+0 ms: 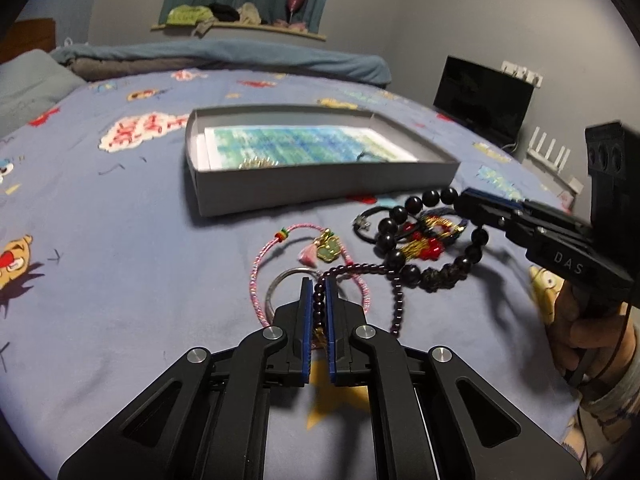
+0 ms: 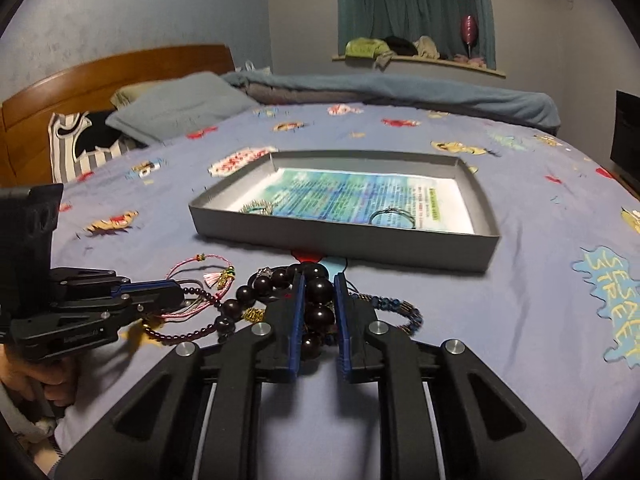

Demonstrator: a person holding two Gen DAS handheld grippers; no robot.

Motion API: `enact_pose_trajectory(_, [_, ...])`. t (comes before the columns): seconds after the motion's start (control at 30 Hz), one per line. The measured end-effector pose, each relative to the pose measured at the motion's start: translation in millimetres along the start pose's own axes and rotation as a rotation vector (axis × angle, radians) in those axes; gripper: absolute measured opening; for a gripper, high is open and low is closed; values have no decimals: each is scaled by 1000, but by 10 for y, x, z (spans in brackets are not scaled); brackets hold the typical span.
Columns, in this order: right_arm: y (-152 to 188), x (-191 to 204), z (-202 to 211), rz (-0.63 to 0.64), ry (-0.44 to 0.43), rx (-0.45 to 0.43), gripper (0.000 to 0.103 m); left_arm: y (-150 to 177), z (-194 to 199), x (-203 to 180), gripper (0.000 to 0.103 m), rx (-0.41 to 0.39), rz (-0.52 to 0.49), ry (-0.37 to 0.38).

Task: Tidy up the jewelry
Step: 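Grasp the dark purple bead bracelet with the left tool while the right grasps the black bead bracelet, then lift both bead bracelets, carry them into the gray box, open both tools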

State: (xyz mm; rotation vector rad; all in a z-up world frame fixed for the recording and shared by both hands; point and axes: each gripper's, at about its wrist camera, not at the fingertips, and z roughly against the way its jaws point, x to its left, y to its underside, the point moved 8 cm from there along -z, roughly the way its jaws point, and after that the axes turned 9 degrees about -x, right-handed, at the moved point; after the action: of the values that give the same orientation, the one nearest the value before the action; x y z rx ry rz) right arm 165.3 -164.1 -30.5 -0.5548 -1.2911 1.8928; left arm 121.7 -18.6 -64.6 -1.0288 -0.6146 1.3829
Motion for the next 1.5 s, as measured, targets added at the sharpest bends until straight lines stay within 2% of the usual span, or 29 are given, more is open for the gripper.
enact_pose_trajectory(0.13, [28,-109,177,-30,12,-15,14,-51,209,-85,6,-57,-2,23])
enact_pose_trajectory(0.3, [118,-275,341,-57,29,2,14,2,427,-72,6,-78,16,25])
enact_pose_trajectory(0.43, [262,-363,367,-76,34,48,14,156,593,-36,6,-64,29,29])
enact_pose_trajectory(0.53, [343,-384,347,-95,31,80,15,304,633,2,6,-24,28,25])
enact_pose_trajectory(0.7, [399,-361,276,-97,28,124,25,442,555,45,7,39,13,5])
enact_pose_trajectory(0.77, [409,-368,257,-98,28,134,33,454,534,51,8,49,4,-3])
enact_pose_trajectory(0.8, [421,-384,247,-102,28,140,41,465,506,43,9,63,-7,-6])
enact_pose_trajectory(1.0, [443,-389,188,-102,29,158,43,479,406,43,12,101,-30,-33])
enact_pose_trajectory(1.1, [447,-368,180,-93,27,158,38,477,381,35,13,107,-43,-50])
enact_pose_trajectory(1.2, [437,-303,183,-60,15,155,26,466,382,18,12,108,-40,-54])
enact_pose_trajectory(1.23, [431,-289,186,-52,14,153,15,458,389,9,11,104,-43,-51])
enact_pose_trajectory(1.27, [423,-269,191,-45,12,151,15,447,392,-4,6,100,-43,-47])
enact_pose_trajectory(1.5, [219,-167,339,-19,-21,70,14,166,554,-158,6,-6,-34,14])
